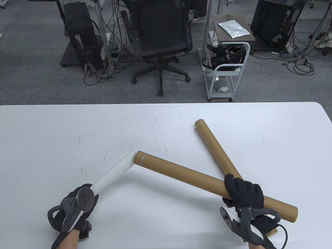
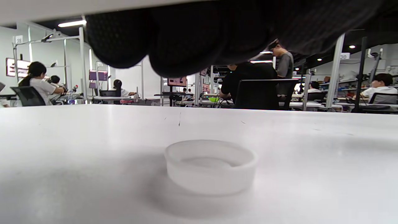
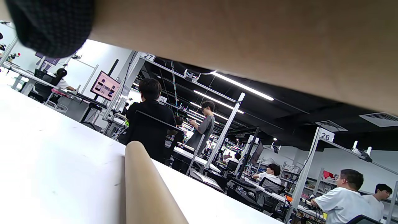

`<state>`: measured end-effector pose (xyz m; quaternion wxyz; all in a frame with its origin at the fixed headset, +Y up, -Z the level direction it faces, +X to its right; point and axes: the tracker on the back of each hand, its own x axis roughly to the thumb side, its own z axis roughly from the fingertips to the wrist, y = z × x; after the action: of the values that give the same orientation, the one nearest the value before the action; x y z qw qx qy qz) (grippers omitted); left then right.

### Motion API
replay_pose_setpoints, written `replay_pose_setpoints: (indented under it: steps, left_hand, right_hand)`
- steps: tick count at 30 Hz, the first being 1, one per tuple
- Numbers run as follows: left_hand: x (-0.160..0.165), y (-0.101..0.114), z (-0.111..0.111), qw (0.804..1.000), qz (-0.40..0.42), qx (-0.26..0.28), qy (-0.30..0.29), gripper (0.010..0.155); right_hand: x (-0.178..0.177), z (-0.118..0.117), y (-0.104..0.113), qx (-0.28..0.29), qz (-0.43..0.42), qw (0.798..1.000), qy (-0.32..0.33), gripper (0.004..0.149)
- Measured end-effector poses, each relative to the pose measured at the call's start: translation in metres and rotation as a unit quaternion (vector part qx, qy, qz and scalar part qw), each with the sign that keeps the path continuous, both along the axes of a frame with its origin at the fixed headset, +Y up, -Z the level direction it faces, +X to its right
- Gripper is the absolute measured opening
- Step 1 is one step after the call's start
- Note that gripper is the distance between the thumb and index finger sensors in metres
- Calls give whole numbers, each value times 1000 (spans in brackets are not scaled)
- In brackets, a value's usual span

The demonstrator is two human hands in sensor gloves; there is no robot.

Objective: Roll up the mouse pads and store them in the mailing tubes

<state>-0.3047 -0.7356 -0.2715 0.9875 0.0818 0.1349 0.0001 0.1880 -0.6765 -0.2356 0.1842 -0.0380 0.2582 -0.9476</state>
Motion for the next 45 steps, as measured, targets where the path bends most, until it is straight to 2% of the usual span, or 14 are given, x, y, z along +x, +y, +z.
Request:
replay_pose_setpoints:
  steps: [5, 10, 15, 18, 22, 24, 25, 27, 29, 31, 36, 38, 41, 45]
  left_hand:
    - [-7, -10, -2, 999, 10, -32, -42, 47]
    - [4, -10, 2, 991, -77, -15, -107, 46]
    - [48, 8, 13, 978, -69, 37, -196, 48]
    - [71, 16, 24, 965, -110, 61, -231, 52]
    - [76, 15, 23, 965, -73, 27, -252, 67]
    - [77, 14, 20, 961, -16, -14, -276, 80]
    - [77, 14, 18, 959, 21, -30, -281, 80]
    - [78, 15, 19, 961, 53, -18, -272, 70]
    - [78, 20, 23, 965, 24, 32, -258, 64]
    - [81, 24, 26, 961, 40, 39, -270, 63]
    - [65, 18, 24, 967, 56, 59, -242, 66]
    - [56, 17, 22, 974, 49, 79, -206, 73]
    - [31, 16, 16, 990, 31, 78, -117, 107]
    - [13, 14, 11, 980, 167, 65, -87, 118]
  right_hand:
    - [12, -5, -1, -7, -12, 1000, -27, 77]
    - [24, -16, -10, -33, -18, 997, -64, 77]
    - [6, -9, -15, -61, 8, 998, 9, 76]
    - [-10, 0, -13, -38, 31, 997, 54, 76]
    - [-4, -3, -11, -40, 39, 998, 42, 77]
    - [3, -4, -12, -47, 48, 997, 25, 78]
    - [6, -5, -12, -45, 52, 997, 18, 78]
    - [6, -5, -13, -48, 46, 998, 19, 78]
    - [5, -5, -12, -47, 29, 998, 20, 76]
    - [0, -3, -9, -43, -3, 998, 49, 74]
    - [-7, 13, -1, 6, 11, 996, 88, 72]
    - [-12, 17, 0, 17, 20, 994, 102, 73]
    - [-15, 20, 0, 27, 19, 993, 116, 73]
    - [-21, 18, 0, 32, 0, 992, 125, 73]
